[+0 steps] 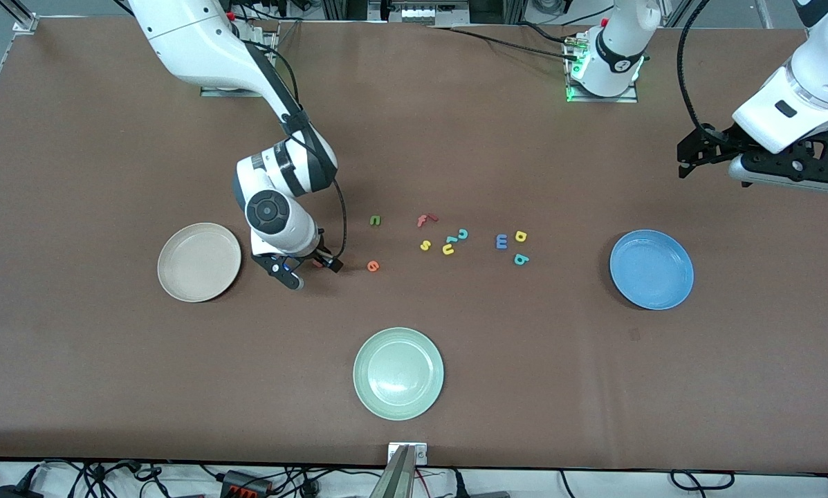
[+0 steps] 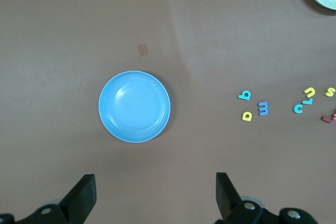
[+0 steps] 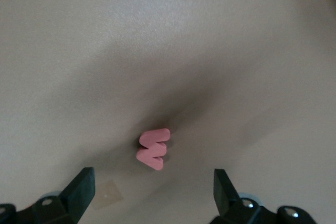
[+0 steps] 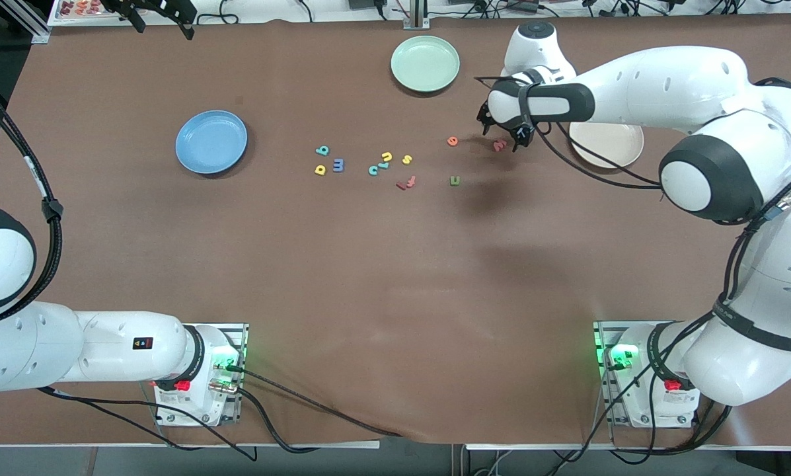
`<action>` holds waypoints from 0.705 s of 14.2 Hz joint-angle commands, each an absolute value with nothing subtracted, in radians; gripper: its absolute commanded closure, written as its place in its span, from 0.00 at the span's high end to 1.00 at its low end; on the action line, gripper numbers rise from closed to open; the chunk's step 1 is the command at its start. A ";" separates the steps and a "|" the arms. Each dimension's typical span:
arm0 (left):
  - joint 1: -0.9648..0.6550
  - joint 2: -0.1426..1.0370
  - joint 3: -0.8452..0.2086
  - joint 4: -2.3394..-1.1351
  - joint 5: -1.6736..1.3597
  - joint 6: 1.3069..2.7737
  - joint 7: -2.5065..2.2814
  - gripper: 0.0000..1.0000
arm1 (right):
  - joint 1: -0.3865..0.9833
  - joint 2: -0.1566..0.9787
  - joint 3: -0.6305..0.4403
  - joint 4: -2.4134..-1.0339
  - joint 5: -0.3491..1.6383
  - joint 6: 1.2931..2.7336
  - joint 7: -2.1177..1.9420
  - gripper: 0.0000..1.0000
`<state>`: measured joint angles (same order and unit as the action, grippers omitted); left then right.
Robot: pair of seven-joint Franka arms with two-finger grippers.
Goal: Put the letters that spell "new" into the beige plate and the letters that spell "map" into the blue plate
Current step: 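Lower the right gripper and grasp the pink letter m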
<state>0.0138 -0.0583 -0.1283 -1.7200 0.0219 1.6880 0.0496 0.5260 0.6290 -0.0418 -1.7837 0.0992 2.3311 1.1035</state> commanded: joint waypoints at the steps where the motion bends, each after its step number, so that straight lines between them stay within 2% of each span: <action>1: 0.018 -0.063 -0.129 -1.709 0.006 1.672 0.058 1.00 | 0.531 0.647 -0.052 -1.772 0.107 2.353 1.157 0.93; 2: 0.018 -0.063 -0.129 -1.709 0.006 1.672 0.058 1.00 | 0.526 0.649 -0.052 -1.772 0.109 2.364 1.160 0.88; 5: 0.015 -0.061 -0.130 -1.709 0.009 1.666 0.066 1.00 | 0.526 0.663 -0.054 -1.773 0.106 2.399 1.195 0.85; 7: 0.011 -0.057 -0.130 -1.709 0.012 1.611 0.063 1.00 | 0.528 0.669 -0.055 -1.772 0.106 2.411 1.195 0.81; 10: 0.002 0.003 -0.130 -1.709 0.009 1.589 0.068 1.00 | 0.532 0.678 -0.055 -1.773 0.107 2.427 1.197 0.75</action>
<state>0.0104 -0.0489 -0.1313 -1.7231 0.0219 1.6128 0.0503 0.5250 0.6653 -0.0545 -1.7836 0.0993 2.4085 1.1781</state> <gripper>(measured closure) 0.000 0.225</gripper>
